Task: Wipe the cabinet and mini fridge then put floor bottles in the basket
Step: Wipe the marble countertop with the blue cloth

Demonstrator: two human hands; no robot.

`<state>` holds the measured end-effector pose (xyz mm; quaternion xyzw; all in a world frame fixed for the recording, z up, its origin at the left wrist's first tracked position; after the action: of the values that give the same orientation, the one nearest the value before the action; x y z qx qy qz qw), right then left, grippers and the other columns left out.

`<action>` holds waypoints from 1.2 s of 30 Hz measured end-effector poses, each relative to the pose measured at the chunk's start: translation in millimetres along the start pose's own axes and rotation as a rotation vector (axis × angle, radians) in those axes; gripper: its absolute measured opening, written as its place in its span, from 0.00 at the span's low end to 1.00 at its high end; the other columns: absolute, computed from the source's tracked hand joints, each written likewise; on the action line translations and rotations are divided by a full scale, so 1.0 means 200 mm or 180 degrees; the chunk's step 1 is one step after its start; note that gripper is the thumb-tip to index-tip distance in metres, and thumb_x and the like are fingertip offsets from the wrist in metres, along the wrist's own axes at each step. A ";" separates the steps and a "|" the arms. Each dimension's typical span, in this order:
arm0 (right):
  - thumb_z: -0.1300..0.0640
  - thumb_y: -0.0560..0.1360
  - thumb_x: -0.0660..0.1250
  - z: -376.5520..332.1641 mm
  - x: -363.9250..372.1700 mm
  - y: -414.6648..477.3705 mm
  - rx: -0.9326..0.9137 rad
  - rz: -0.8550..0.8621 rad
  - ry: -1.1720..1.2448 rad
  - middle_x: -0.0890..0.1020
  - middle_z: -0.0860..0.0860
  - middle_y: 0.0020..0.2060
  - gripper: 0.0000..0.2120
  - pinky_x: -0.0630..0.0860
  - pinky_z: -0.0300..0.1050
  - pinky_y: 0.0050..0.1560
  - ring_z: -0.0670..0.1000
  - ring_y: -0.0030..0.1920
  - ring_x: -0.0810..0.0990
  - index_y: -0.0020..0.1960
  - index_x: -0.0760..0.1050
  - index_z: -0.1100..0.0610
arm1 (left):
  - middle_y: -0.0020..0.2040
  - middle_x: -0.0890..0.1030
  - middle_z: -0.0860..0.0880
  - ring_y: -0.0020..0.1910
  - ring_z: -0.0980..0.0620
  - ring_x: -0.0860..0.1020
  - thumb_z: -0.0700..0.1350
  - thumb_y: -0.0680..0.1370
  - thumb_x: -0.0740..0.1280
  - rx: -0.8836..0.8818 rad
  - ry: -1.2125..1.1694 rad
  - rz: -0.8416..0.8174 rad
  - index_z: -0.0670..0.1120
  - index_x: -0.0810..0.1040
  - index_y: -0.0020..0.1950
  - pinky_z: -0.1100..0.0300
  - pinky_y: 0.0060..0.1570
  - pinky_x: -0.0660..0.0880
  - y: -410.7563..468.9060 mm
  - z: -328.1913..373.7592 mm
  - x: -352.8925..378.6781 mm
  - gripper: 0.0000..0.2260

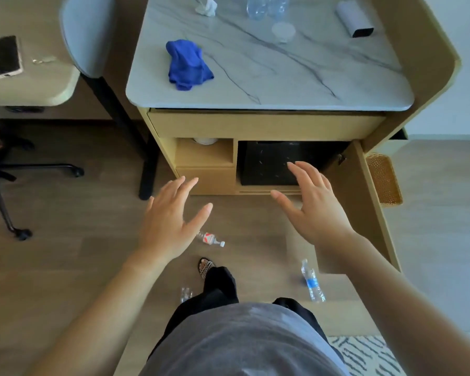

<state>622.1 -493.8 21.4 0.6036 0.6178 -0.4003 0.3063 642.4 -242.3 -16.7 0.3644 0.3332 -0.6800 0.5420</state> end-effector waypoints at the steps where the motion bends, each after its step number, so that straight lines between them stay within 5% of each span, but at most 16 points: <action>1: 0.36 0.76 0.56 -0.04 -0.01 0.08 -0.0026 0.0001 0.0009 0.56 0.44 0.74 0.33 0.63 0.51 0.68 0.49 0.74 0.53 0.76 0.54 0.48 | 0.75 0.64 0.51 0.75 0.51 0.59 0.69 0.74 0.49 0.0017 0.0010 0.0036 0.55 0.63 0.74 0.38 0.71 0.59 0.08 -0.02 -0.03 0.33; 11: 0.37 0.76 0.58 -0.35 0.00 0.77 -0.0294 -0.0050 0.0066 0.58 0.45 0.74 0.32 0.63 0.51 0.68 0.50 0.73 0.56 0.75 0.55 0.49 | 0.75 0.64 0.50 0.75 0.51 0.59 0.68 0.74 0.50 0.0050 0.0284 0.0132 0.54 0.63 0.74 0.39 0.70 0.61 0.76 -0.25 -0.28 0.32; 23: 0.40 0.76 0.60 -0.62 0.17 1.74 -0.1099 -0.0670 0.0034 0.60 0.46 0.72 0.31 0.65 0.47 0.63 0.49 0.71 0.59 0.74 0.57 0.50 | 0.71 0.68 0.51 0.72 0.51 0.64 0.67 0.76 0.50 -0.0801 0.0145 0.0593 0.52 0.66 0.71 0.41 0.64 0.68 1.28 -0.53 -0.29 0.30; 29: 0.40 0.76 0.61 -0.81 0.38 2.13 -0.1139 -0.0742 -0.0150 0.53 0.49 0.75 0.34 0.65 0.55 0.68 0.54 0.73 0.53 0.75 0.53 0.51 | 0.69 0.71 0.46 0.69 0.45 0.69 0.57 0.77 0.56 -0.1047 0.0336 0.0840 0.47 0.71 0.69 0.39 0.62 0.70 1.61 -0.65 -0.27 0.24; 36: 0.43 0.75 0.62 -0.91 0.59 2.27 -0.1229 -0.0574 -0.0534 0.54 0.49 0.73 0.31 0.63 0.58 0.64 0.55 0.71 0.53 0.74 0.54 0.47 | 0.74 0.65 0.49 0.74 0.48 0.62 0.57 0.80 0.52 -0.1304 0.0696 0.0936 0.54 0.67 0.73 0.43 0.69 0.63 1.69 -0.74 -0.23 0.22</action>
<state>1081.9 -299.1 -47.2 0.4407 0.7068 -0.3491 0.4293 1000.7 -158.8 -72.6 0.3629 0.4639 -0.4690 0.6582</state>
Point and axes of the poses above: each hand's wrist, its own y-axis towards the middle knuckle, its own x-axis out of the palm, z = x × y, the point moved 9 cm from there along y, towards the middle knuckle
